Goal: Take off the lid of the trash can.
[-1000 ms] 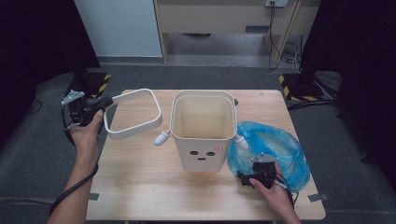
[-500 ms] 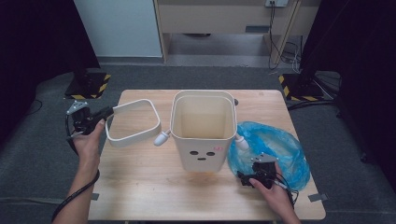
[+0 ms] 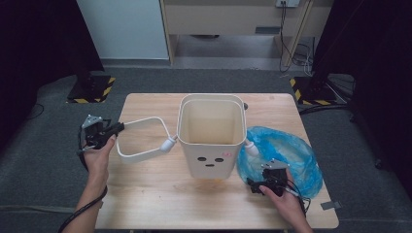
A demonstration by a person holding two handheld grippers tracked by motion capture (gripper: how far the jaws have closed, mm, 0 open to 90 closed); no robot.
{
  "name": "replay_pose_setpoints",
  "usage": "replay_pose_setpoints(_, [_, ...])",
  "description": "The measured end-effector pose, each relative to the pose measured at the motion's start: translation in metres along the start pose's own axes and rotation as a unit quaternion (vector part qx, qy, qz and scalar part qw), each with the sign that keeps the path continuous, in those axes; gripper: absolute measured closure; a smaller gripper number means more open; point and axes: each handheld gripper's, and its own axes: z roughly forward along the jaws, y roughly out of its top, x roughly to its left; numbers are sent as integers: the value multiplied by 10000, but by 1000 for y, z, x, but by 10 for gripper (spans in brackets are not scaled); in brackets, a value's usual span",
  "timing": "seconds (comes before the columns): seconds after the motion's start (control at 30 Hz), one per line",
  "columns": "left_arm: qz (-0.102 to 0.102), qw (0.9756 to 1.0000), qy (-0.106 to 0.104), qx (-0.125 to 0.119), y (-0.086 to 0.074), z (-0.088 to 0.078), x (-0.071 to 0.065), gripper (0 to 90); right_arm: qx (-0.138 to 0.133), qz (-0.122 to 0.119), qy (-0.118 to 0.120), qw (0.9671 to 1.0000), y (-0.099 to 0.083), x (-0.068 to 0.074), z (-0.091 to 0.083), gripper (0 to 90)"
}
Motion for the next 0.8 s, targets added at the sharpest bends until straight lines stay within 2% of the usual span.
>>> replay_pose_setpoints(0.23, [178,9996,38,235,-14,12,-7,768,-1,-4,-3,10000,0,0,0,13])
replay_pose_setpoints(0.33, [228,9989,24,417,-21,18,-9,767,-1,-3,-1,10000,0,0,0,13])
replay_pose_setpoints(0.47, [395,9976,19,573,-27,22,-14,767,-1,0,0,10000,0,0,0,13])
replay_pose_setpoints(0.63, [390,9970,-19,669,-31,25,-17,769,-1,-4,-1,10000,0,0,0,13])
replay_pose_setpoints(0.73, [536,9956,9,770,-33,25,-18,771,0,0,0,10000,0,0,0,13])
replay_pose_setpoints(0.8, [634,9935,5,945,-36,25,-19,773,-2,-5,-2,10000,0,0,0,13])
